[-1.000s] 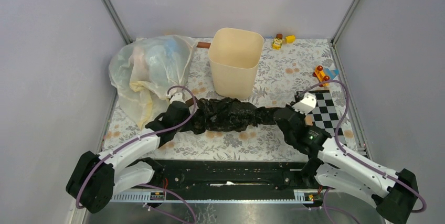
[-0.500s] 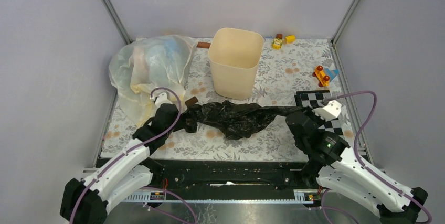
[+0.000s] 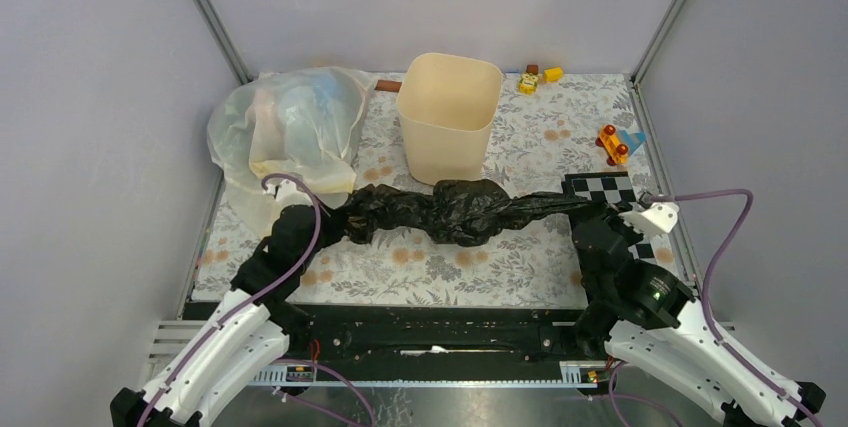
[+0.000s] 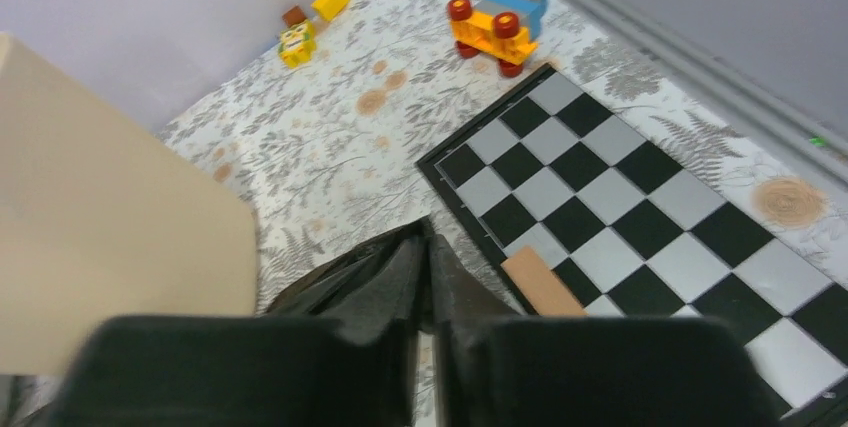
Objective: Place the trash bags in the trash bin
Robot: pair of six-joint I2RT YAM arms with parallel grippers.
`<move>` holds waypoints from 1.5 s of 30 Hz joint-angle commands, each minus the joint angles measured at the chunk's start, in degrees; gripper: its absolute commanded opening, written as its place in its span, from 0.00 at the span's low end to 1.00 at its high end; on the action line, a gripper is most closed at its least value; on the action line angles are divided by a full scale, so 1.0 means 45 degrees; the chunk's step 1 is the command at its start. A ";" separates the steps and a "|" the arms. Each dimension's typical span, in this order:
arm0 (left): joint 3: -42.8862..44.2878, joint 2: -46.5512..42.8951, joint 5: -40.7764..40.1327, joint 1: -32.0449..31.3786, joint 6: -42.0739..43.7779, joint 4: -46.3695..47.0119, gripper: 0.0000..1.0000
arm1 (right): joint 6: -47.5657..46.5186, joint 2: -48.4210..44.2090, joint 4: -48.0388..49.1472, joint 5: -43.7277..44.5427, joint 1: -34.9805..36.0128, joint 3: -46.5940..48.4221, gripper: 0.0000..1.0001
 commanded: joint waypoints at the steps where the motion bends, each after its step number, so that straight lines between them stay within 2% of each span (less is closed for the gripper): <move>1: 0.0068 0.0866 0.3362 0.0125 0.1020 0.2166 0.00 | -0.3346 -0.0365 0.2803 -0.1793 -0.0097 -0.0501 0.26; 3: 0.0197 0.1703 0.4717 0.0121 0.1115 0.2715 0.01 | -0.4218 -0.0377 0.3383 -0.3075 -0.0111 -0.0637 0.60; 4: 0.0288 0.2083 0.5222 0.0104 0.1205 0.2882 0.02 | -0.4605 -0.0350 0.3560 -0.3667 -0.0103 -0.0648 0.74; 7: 0.0581 0.2952 0.5970 0.0069 0.1523 0.2991 0.06 | -0.6310 -0.0303 0.4354 -0.5990 -0.0089 -0.0610 0.92; 10: 0.0765 0.3048 0.6336 0.0062 0.1661 0.2960 0.09 | -0.7319 -0.0156 0.4784 -0.8906 -0.0101 -0.0231 0.97; 12: 0.0863 0.2834 0.6616 0.0063 0.1565 0.2965 0.10 | -0.7691 0.0144 0.5428 -1.1044 -0.0098 -0.0058 0.97; 15: 0.1072 0.2481 0.7251 0.0065 0.1335 0.2959 0.13 | -0.8014 0.1428 0.5637 -1.3196 -0.0106 0.0490 0.96; 18: 0.1337 0.2376 0.7692 0.0062 0.1169 0.2679 0.15 | -0.8357 0.3294 0.5442 -1.4702 -0.0075 0.1201 0.92; 22: 0.1676 0.2313 0.7707 0.0062 0.1064 0.2072 0.17 | -0.8323 0.5182 0.6030 -1.6051 -0.0075 0.1451 0.92; 28: 0.1796 0.1948 0.7597 0.0062 0.0848 0.1696 0.18 | -0.7622 0.7210 0.5693 -1.4018 -0.0074 0.1381 0.90; 34: 0.2577 0.1169 0.7254 0.0082 0.0620 0.0919 0.08 | -0.7088 0.8411 0.6588 -1.2968 -0.0074 0.0254 0.86; 38: 0.4077 0.0530 0.6950 0.0082 0.0684 -0.0233 0.03 | -0.6432 0.8849 0.6930 -1.1646 -0.0089 -0.0042 0.72; 42: 0.5717 0.0130 0.5848 0.0083 0.0910 -0.1589 0.00 | -0.6136 0.8406 0.7176 -1.0889 -0.0075 -0.0313 0.65; 45: 0.6793 -0.0095 0.4932 0.0082 0.1095 -0.2338 0.00 | -0.5759 0.7769 0.7015 -0.9799 -0.0078 -0.0571 0.50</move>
